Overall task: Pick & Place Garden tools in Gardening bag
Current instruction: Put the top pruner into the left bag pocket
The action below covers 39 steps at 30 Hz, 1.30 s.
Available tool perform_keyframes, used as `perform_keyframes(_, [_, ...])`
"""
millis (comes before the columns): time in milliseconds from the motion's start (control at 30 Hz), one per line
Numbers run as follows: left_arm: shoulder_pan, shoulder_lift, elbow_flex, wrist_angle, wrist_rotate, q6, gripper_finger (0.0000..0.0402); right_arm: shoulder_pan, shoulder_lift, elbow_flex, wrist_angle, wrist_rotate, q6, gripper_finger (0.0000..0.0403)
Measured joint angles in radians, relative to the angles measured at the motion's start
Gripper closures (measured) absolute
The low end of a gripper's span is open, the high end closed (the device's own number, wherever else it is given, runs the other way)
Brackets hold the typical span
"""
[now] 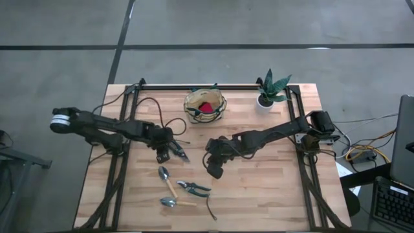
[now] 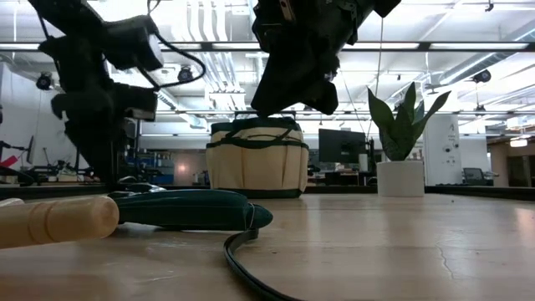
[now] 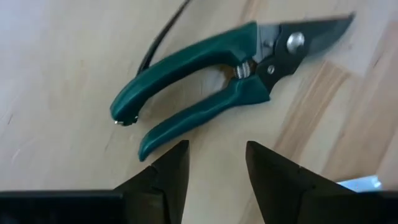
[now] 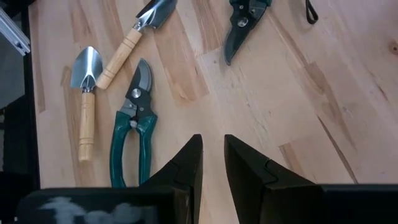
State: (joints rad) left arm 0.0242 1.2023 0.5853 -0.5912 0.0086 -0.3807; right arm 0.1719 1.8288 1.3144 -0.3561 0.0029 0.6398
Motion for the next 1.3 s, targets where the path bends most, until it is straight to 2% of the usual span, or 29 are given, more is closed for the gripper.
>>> perform_keyframes(300, [0.000,0.106,0.017,0.001,-0.070,0.162,0.0257,0.000,0.004,0.000,0.000,0.000,0.000,0.0348])
perform_keyframes(433, [-0.001,0.138,0.021,0.026,-0.071,0.199,0.0271,0.000,0.004,0.000,0.000,0.000,0.000,0.0349])
perform_keyframes(800, [-0.001,0.138,0.060,0.048,-0.082,0.257,0.0318,0.000,0.004,0.000,0.004,0.021,0.005,0.0351])
perform_keyframes(1033, [-0.001,0.144,0.068,0.136,-0.069,0.229,0.0334,-0.014,0.005,0.000,0.081,0.041,0.036,0.0351])
perform_keyframes(1200, [0.000,0.150,0.072,0.166,0.002,0.176,0.0335,-0.053,0.005,0.000,0.115,0.053,0.167,0.0351])
perform_keyframes(1300, [-0.001,0.136,0.093,0.120,-0.020,0.053,0.0335,-0.077,0.005,0.000,0.115,0.052,0.227,0.0351])
